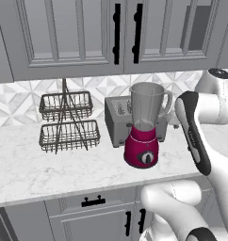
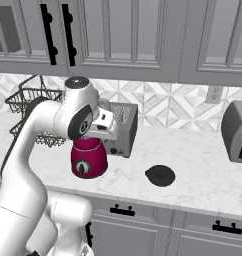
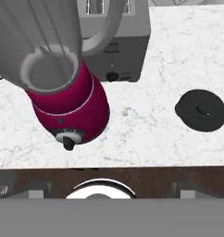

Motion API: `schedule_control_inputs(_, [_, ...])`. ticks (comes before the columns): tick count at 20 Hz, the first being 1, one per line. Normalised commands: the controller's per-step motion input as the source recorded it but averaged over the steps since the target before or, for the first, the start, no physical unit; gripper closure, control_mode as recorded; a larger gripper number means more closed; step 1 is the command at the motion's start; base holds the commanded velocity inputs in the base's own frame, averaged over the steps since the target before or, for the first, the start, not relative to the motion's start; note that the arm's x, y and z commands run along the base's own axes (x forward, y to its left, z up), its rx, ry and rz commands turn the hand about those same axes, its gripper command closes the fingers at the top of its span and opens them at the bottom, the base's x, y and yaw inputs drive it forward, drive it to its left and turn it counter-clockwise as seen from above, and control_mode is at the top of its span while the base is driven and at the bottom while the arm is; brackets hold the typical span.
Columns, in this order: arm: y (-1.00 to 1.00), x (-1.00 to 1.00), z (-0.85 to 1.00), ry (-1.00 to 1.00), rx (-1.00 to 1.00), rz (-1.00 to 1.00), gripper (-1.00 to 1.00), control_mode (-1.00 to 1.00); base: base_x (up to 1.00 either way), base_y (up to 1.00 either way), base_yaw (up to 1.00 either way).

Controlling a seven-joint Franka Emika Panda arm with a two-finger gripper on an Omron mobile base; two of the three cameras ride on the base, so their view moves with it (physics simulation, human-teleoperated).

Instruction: Close the lid blender by securely placing the lid on top.

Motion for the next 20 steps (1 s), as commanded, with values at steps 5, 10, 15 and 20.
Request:
schedule_control_inputs(5, [-0.62,0.0,-0.28,0.0,-0.01,-0.16,-1.0,-1.0,0.0,0.0,0.0])
schedule_control_inputs(10, [-0.64,0.0,-0.27,0.0,-0.01,-0.25,-1.0,-1.0,0.0,0.0,0.0])
schedule_control_inputs(15, [-0.69,0.0,-0.36,0.03,-0.03,-0.23,-1.0,-1.0,0.0,0.0,0.0])
schedule_control_inputs(20, [-0.57,0.0,-0.22,0.0,0.0,-0.11,-1.0,-1.0,0.0,0.0,0.0])
